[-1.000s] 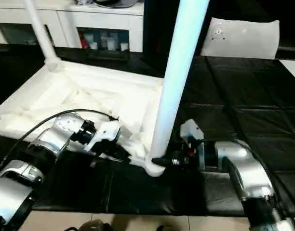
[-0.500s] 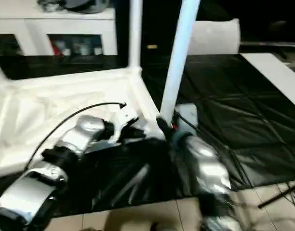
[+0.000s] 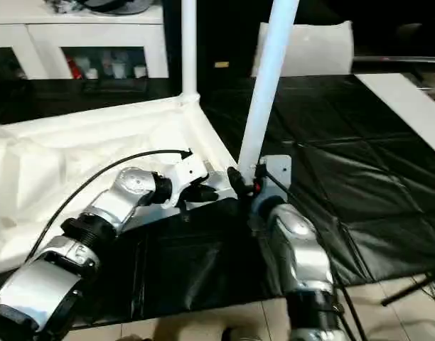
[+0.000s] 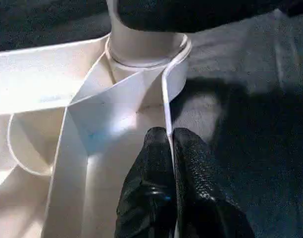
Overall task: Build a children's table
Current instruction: Rotate leg to tighten
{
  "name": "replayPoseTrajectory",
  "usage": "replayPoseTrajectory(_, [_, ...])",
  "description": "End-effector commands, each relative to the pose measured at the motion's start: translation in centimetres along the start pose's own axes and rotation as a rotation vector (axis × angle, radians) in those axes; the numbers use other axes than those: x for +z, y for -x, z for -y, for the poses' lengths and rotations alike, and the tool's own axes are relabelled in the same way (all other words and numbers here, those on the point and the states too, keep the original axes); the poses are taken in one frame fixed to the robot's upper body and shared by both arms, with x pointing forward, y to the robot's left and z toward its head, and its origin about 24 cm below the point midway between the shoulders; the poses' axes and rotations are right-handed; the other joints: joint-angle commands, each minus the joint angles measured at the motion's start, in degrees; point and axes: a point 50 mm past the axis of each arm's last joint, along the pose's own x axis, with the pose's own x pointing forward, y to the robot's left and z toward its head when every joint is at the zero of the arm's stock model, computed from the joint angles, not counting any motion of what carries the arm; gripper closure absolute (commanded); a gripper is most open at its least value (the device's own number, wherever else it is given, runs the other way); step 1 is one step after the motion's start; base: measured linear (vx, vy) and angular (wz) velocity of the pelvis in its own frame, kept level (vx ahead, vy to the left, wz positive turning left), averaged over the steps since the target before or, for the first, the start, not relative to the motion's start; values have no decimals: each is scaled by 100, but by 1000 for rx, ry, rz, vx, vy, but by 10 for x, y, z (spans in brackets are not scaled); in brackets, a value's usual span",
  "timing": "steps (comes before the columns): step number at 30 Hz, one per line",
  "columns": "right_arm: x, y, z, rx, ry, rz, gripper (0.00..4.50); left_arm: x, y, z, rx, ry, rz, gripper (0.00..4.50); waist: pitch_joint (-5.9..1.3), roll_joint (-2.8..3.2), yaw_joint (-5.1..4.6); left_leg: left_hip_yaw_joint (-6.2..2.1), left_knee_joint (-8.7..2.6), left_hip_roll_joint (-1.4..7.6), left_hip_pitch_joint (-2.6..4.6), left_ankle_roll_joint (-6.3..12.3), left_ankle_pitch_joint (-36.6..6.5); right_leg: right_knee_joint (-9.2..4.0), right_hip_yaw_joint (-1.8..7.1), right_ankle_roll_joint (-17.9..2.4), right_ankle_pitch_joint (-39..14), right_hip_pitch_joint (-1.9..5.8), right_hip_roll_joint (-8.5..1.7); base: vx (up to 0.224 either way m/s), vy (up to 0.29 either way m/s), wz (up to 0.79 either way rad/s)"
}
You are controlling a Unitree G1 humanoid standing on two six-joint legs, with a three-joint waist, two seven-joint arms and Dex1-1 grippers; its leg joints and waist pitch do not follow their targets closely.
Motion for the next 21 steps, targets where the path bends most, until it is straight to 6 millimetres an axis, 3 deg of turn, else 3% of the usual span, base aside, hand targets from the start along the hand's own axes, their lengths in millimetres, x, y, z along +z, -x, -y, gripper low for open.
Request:
replayPoseTrajectory(1, [0,8,-1,66,9,10,78,11,7,-7,-8,-92,30,450,-464,-40,80,-104,-397,341,-8,486,-951,-314,386,-1165,-1568,297,-466,34,-52,1])
replayPoseTrajectory(4, [4,26,10,99,46,15,49,8,15,-14,8,-133,20,450,-503,-51,146,-91,-366,342,-37,609,-552,-203,392,-1300,-918,291,-436,0,0,0])
replayPoseTrajectory(6, [6,34,11,127,29,16,48,7,18,-17,26,-132,27,450,-473,-77,162,-80,-371,344,-32,670,-658,-226,390,-1281,-1008,280,-436,0,0,0])
replayPoseTrajectory(7, [8,39,11,150,35,25,41,9,21,-20,46,-108,53,450,-445,-67,170,-88,-387,339,-43,593,-881,-268,375,-1182,-1503,279,-441,0,0,0])
replayPoseTrajectory(9, [15,47,5,208,21,50,14,13,25,-24,61,-76,109,450,-440,-103,205,-80,-379,343,-1,547,-1021,-313,380,-1067,-1823,268,-452,0,0,0])
replayPoseTrajectory(10, [17,50,0,244,4,64,9,15,27,-25,73,-63,141,422,-429,-99,199,-106,-401,340,-40,483,-1072,-332,367,-908,-2160,276,-451,0,0,0])
replayPoseTrajectory(12, [19,51,-3,261,4,71,2,16,27,-26,79,-52,157,395,-427,-123,181,-105,-396,332,-30,424,-1097,-361,360,-848,-2358,249,-451,0,0,0])
replayPoseTrajectory(13, [22,52,-9,300,2,88,0,18,29,-27,90,-27,195,392,-432,-98,217,-85,-378,336,25,399,-1101,-383,368,-923,-2366,215,-467,0,0,0])
replayPoseTrajectory(15, [29,50,-23,359,-11,115,0,19,33,-28,120,30,251,370,-414,-85,216,-103,-406,353,-12,373,-1127,-361,360,-924,-2335,228,-440,0,0,0])
replayPoseTrajectory(19, [35,42,-38,390,-25,122,0,14,45,-30,182,103,290,342,-418,-57,226,-109,-429,372,33,230,-1246,-333,380,-967,-2209,188,-432,0,0,0])
replayPoseTrajectory(21, [39,38,-43,395,-30,141,0,9,52,-29,208,131,297,324,-421,-64,220,-119,-441,372,4,159,-1226,-302,386,-964,-2190,212,-439,0,0,0])
